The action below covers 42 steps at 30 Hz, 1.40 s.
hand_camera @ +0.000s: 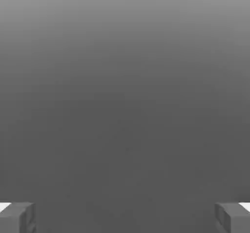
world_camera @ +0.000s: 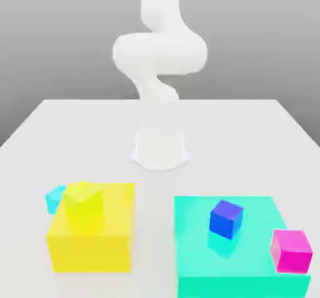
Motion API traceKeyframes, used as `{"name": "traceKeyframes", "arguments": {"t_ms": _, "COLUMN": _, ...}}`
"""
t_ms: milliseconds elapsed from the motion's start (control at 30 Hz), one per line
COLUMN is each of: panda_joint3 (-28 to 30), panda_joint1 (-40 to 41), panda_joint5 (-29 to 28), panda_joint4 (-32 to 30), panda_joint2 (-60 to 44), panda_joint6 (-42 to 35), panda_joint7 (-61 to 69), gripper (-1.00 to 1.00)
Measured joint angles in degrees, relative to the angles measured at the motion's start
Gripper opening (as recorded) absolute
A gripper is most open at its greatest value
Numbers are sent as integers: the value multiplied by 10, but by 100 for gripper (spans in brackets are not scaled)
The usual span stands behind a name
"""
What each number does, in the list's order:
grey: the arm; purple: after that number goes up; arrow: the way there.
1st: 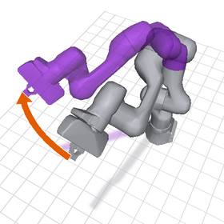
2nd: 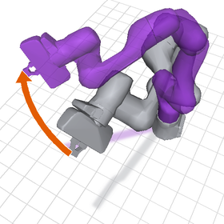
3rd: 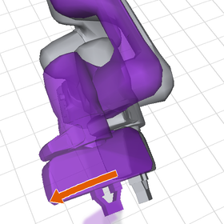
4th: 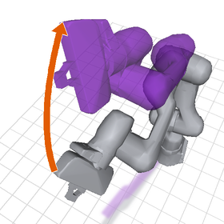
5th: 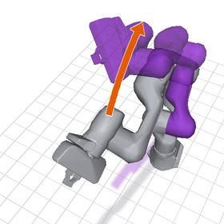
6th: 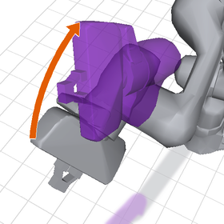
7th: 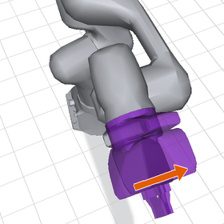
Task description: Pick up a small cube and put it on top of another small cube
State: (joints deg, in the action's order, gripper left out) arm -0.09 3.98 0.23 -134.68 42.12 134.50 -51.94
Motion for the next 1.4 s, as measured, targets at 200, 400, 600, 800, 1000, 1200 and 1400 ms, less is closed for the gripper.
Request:
{"name": "traceKeyframes", "arguments": {"t_ms": 200, "panda_joint3": 0, "panda_joint1": 94, "panda_joint5": 2, "panda_joint4": -71, "panda_joint2": -91, "panda_joint6": 67, "panda_joint7": -152, "gripper": 0}}
{"name": "traceKeyframes", "arguments": {"t_ms": 400, "panda_joint3": 0, "panda_joint1": 183, "panda_joint5": 2, "panda_joint4": -140, "panda_joint2": -180, "panda_joint6": 131, "panda_joint7": -301, "gripper": 0}}
{"name": "traceKeyframes", "arguments": {"t_ms": 600, "panda_joint3": 8, "panda_joint1": 267, "panda_joint5": -2, "panda_joint4": -209, "panda_joint2": -268, "panda_joint6": 196, "panda_joint7": -454, "gripper": 0}}
{"name": "traceKeyframes", "arguments": {"t_ms": 800, "panda_joint3": 30, "panda_joint1": 337, "panda_joint5": -9, "panda_joint4": -278, "panda_joint2": -357, "panda_joint6": 261, "panda_joint7": -608, "gripper": 0}}
{"name": "traceKeyframes", "arguments": {"t_ms": 1000, "panda_joint3": 41, "panda_joint1": 366, "panda_joint5": 14, "panda_joint4": -300, "panda_joint2": -464, "panda_joint6": 346, "panda_joint7": -663, "gripper": 0}}
{"name": "traceKeyframes", "arguments": {"t_ms": 1200, "panda_joint3": 10, "panda_joint1": 391, "panda_joint5": 33, "panda_joint4": -285, "panda_joint2": -559, "panda_joint6": 424, "panda_joint7": -651, "gripper": -100}}
{"name": "traceKeyframes", "arguments": {"t_ms": 1400, "panda_joint3": 9, "panda_joint1": 392, "panda_joint5": 31, "panda_joint4": -285, "panda_joint2": -557, "panda_joint6": 424, "panda_joint7": -652, "gripper": -100}}
